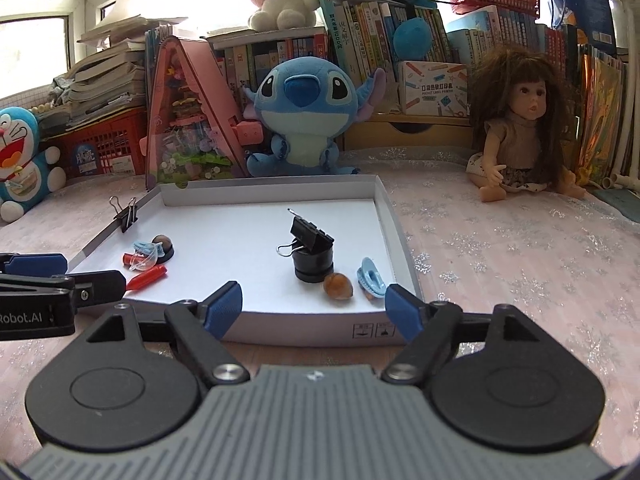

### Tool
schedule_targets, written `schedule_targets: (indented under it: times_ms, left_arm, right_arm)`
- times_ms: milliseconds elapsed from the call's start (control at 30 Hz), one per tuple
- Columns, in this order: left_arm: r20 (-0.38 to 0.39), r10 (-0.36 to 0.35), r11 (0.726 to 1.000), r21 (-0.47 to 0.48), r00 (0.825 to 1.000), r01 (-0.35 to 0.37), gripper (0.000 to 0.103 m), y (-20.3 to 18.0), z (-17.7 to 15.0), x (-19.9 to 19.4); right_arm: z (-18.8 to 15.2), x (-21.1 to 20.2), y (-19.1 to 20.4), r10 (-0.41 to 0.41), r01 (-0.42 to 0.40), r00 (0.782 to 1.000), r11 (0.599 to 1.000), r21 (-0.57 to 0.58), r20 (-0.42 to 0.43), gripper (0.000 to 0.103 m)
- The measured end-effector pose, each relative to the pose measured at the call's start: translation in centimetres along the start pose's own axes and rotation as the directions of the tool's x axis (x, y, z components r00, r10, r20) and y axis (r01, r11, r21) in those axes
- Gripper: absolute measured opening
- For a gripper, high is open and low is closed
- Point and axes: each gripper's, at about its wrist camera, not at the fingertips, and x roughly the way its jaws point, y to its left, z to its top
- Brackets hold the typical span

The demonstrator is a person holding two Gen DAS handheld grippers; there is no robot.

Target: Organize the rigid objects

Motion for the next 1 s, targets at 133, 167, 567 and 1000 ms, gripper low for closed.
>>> schedule_targets:
  times_ms: [133,167,567,1000]
  left_arm:
    - [-0.001,0.008,1.000,0.009,1.000,-0.008,0.077,0.0,-0.7,-0.6]
    - [-0.003,0.008,1.000,0.013,1.000,-0.008,0.077,0.0,-0.9,-0.8]
    - [-0.044,0.042,0.999,0.027,0.998,-0.041,0.077,0.1,-3.8,-0.6]
    - [-0.079,0.092,0.996,0.003,0.993,-0.092,0.095,0.5,-4.6,1.4]
  right_arm:
    - [-0.5,-0.6,0.1,0.003,-0.003,1.000,1.000,-0.004,0.001,0.088]
    - [-0.6,-0.8,0.2,0.003,-0.003,1.000,1.000,-0.005,0.000,0.088]
    - [-3.0,-0.4,0.4,0.000,-0.002,0.997,1.000,-0.024,-0.076,0.091]
    - [-3.6,0.7,1.3,-0.010,0.002,0.991,0.998,-0.060,-0.134,0.103]
